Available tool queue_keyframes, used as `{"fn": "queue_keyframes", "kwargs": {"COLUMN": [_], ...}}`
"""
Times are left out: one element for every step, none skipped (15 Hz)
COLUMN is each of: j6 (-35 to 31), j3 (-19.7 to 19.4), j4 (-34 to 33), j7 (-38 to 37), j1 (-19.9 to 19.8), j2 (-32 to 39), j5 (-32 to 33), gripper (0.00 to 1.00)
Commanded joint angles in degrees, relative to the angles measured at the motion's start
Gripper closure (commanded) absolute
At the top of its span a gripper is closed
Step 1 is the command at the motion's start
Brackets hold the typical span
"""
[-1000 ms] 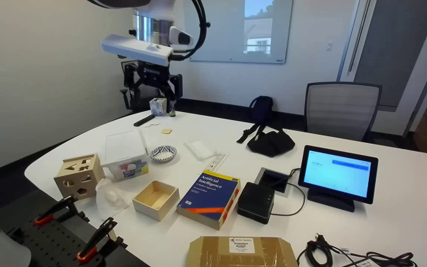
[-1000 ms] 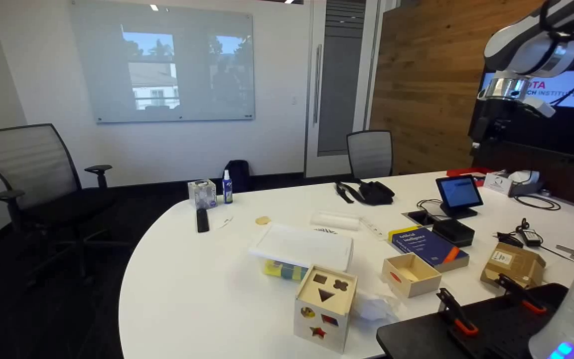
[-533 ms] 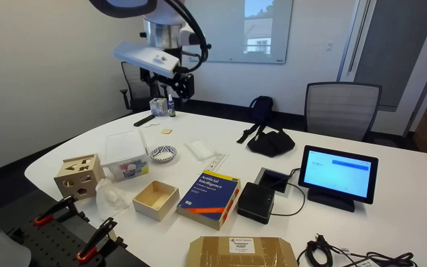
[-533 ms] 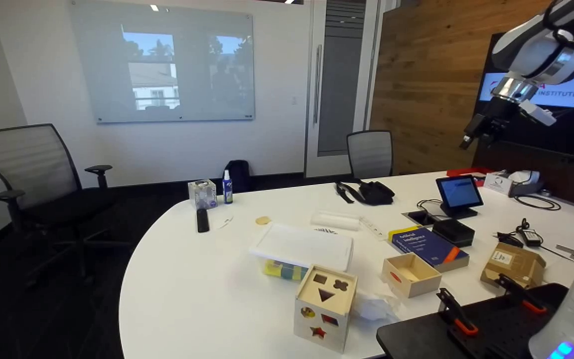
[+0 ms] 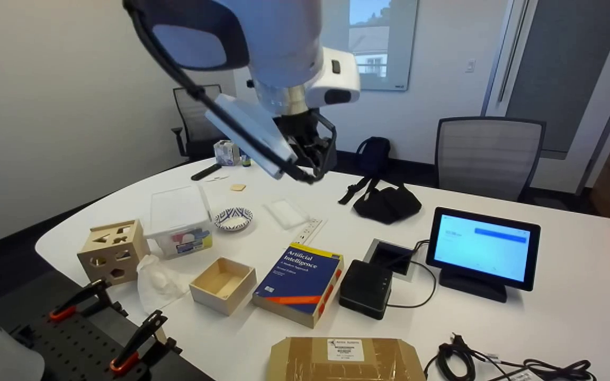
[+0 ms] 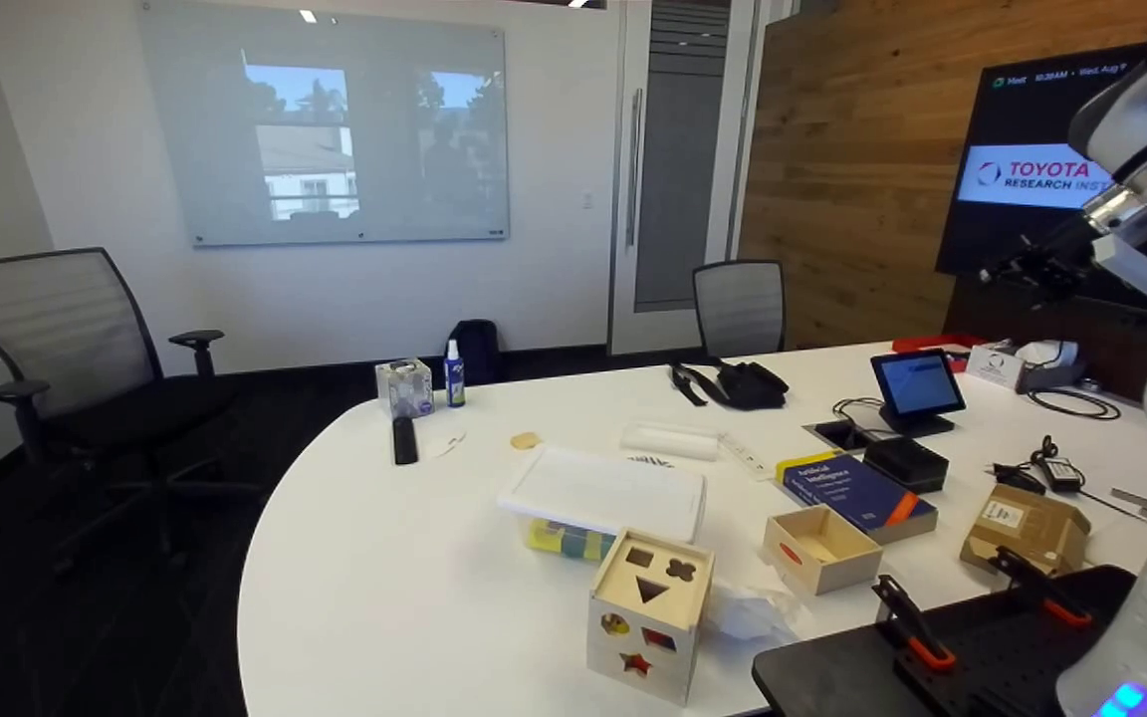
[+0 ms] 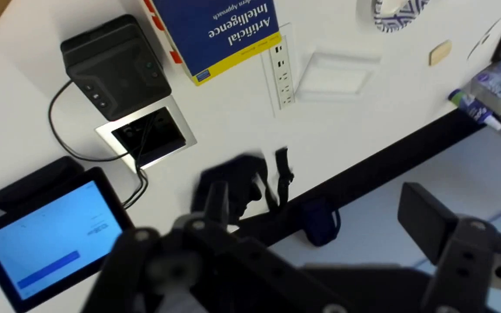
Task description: Open the box
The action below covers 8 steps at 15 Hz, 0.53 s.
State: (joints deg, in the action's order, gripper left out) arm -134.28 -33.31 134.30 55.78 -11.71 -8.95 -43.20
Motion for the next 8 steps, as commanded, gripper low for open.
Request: {"fn": "queue_keyframes", "kwargs": {"j6": [-1.22, -0.79, -0.01, 0.67, 0.53, 1.56, 1.89, 2.2], "j3": [-1.84, -1.92, -1.58, -1.09, -0.27, 0.54, 1.56, 2.8], "j4": [-3.7, -4.45, -5.46, -6.43, -7.73, -9.26, -10.78, -12.88], "j7": [5.74, 7.17, 8.23, 8.97, 9.84, 9.98, 10.26, 9.69], "j1": [-3.93, -5.68, -7.5, -9.48, -11.32, -13.27, -14.93, -16.78], "j2": [9.81, 12.72, 15.66, 18.77, 21.94, 25.47, 28.42, 32.07], "j5": [-14.98, -19.06, -23.0, -26.38, -30.02, -32.77, -35.28, -37.57], "gripper": [0.0, 0.0, 0.0, 0.0, 0.0, 0.0, 0.0, 0.0]}}
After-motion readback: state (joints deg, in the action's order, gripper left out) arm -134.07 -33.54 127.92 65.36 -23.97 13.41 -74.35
